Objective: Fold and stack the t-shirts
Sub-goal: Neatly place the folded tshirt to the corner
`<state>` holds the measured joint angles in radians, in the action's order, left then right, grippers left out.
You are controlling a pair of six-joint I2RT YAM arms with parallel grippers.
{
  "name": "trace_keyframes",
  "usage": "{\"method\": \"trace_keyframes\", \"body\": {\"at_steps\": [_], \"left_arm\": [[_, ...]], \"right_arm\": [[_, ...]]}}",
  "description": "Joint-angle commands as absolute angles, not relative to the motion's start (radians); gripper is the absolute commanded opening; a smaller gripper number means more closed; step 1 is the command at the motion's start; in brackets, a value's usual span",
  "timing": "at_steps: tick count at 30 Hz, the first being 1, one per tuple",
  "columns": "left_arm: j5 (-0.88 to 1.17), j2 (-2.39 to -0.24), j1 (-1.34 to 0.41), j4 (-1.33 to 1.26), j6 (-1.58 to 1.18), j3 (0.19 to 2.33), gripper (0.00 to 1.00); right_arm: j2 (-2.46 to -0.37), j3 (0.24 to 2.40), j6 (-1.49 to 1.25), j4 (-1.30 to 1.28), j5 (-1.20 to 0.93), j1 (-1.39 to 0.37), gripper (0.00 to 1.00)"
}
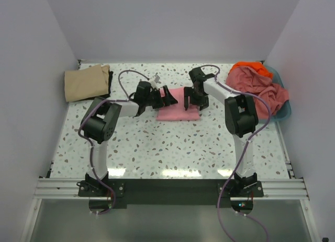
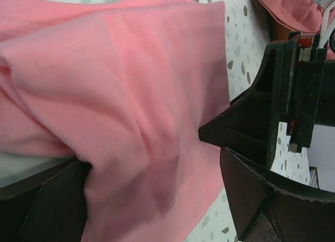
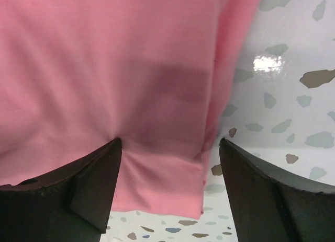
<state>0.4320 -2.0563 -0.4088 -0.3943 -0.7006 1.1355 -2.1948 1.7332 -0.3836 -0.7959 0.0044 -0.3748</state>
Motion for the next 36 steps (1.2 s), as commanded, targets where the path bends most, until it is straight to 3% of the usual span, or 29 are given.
{"method": "trace_keyframes", "body": {"at_steps": [1, 7, 9, 13, 21, 25, 36], "left_arm": [[0.397, -2.152, -0.46, -0.259, -0.738, 1.152, 1.0], [0.302, -2.174, -0.468, -0.166, -0.735, 1.199, 1.0], [0.281, -2.187, -0.469, -0.135, -0.729, 1.232, 0.94], [0.198, -2.223, -0.477, -0.023, -0.727, 1.296, 0.58], [0.121, -2.264, -0.485, 0.074, -0.68, 1.382, 0.26], [0.117, -2.249, -0.477, 0.09, -0.632, 1.4, 0.0], [0.124, -2.046, -0.298, 0.228, -0.353, 1.427, 0.0]], "right_arm": [[-2.172, 1.717, -0.388, -0.796, 0.002, -0.396, 0.78], [-2.151, 1.681, -0.4, -0.781, 0.003, -0.41, 0.78], [-2.138, 1.674, -0.405, -0.775, 0.002, -0.417, 0.78], [-2.115, 1.651, -0.413, -0.77, 0.002, -0.428, 0.78], [-2.056, 1.614, -0.419, -0.77, 0.003, -0.431, 0.78], [-2.042, 1.62, -0.416, -0.788, 0.002, -0.431, 0.78], [-1.985, 1.635, -0.382, -0.834, 0.002, -0.423, 0.79]]}}
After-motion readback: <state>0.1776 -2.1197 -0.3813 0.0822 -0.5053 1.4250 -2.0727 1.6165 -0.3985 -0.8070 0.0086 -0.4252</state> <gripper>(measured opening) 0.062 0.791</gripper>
